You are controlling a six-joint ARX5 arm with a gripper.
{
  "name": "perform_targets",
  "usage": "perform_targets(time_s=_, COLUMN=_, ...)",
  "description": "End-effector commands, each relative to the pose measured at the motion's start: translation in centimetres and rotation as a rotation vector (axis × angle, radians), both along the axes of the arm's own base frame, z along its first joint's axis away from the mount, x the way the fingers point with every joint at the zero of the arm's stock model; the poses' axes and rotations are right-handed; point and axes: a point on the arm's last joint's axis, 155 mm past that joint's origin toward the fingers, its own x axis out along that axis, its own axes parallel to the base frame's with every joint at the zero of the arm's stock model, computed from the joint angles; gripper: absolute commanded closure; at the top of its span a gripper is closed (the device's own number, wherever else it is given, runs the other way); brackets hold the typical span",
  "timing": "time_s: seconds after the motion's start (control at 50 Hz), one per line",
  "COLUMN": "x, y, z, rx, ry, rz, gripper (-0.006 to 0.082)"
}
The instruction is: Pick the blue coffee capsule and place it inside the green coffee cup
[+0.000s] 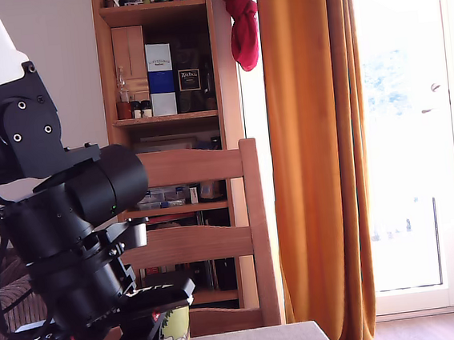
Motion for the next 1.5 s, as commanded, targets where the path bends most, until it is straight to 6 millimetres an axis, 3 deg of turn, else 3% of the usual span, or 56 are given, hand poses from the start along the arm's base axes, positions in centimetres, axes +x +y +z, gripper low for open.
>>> perform_targets(time_s=0.0, x=0.1, y=-0.2, z=-0.2, rx=-0.005, ry=0.005, rz=0.016, gripper=0.0641)
perform_targets(time_s=0.18, x=0.5, y=-0.6, z=0.1, rx=-0.029, ry=-0.009, rz=0.021, gripper=0.0641)
perform_targets(time_s=0.4, x=1.0, y=-3.3, z=2.0, rx=-0.167, ry=0.005, rz=0.031, gripper=0.064)
perform_targets(time_s=0.7, x=4.5, y=-6.7, z=7.7, rx=-0.358, ry=-0.125, rz=0.032, gripper=0.064)
perform_targets(time_s=0.9, x=7.2, y=-7.4, z=11.5, rx=-0.422, ry=-0.202, rz=0.036, gripper=0.064)
perform_targets(time_s=1.0, x=8.6, y=-6.8, z=12.5, rx=-0.41, ry=-0.239, rz=0.053, gripper=0.064)
perform_targets(time_s=1.12, x=9.8, y=-5.1, z=12.3, rx=-0.347, ry=-0.272, rz=0.073, gripper=0.0641)
perform_targets(time_s=1.3, x=10.0, y=-1.7, z=10.5, rx=-0.199, ry=-0.272, rz=0.095, gripper=0.0641)
perform_targets(time_s=1.48, x=10.0, y=-0.1, z=9.8, rx=-0.111, ry=-0.278, rz=0.094, gripper=0.0641)
